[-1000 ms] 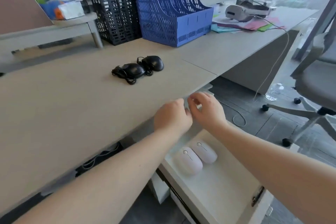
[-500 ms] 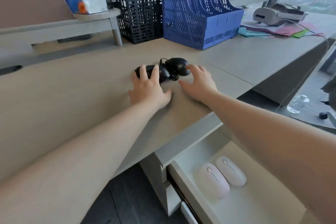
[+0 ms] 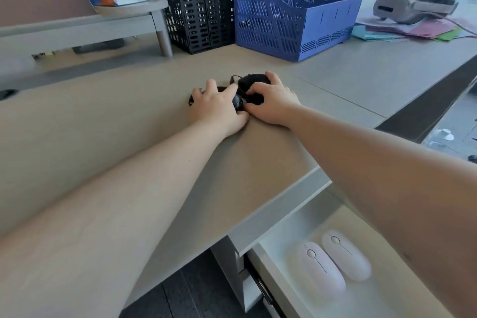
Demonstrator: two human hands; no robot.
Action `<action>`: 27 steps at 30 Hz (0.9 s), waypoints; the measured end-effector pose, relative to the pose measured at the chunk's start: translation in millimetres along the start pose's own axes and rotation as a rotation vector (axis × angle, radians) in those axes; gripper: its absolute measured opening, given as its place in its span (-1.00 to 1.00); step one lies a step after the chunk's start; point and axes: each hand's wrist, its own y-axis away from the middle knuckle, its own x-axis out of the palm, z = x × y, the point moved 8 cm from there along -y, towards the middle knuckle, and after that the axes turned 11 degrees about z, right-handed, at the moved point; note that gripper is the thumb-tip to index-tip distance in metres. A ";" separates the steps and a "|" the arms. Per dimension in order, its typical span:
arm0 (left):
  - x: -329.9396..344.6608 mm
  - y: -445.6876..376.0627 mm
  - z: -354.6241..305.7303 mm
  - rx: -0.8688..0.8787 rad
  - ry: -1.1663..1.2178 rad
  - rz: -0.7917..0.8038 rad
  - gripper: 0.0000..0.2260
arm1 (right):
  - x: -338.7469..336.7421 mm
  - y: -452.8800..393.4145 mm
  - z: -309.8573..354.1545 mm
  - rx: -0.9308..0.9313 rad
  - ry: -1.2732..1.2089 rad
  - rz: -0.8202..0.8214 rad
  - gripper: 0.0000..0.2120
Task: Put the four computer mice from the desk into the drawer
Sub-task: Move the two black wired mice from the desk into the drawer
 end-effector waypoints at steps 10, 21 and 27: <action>-0.8 13.7 -4.0 -0.035 -0.003 -0.087 -0.71 | -13.2 16.7 -3.6 0.037 0.009 -0.178 -0.61; -9.1 71.2 -27.1 0.047 0.013 -0.098 -0.72 | -19.1 77.2 -9.4 -0.050 -0.059 -0.217 -0.49; -5.3 137.7 -65.7 0.170 -0.069 -0.059 -0.75 | -31.1 160.1 -32.8 -0.034 -0.130 -0.278 -0.48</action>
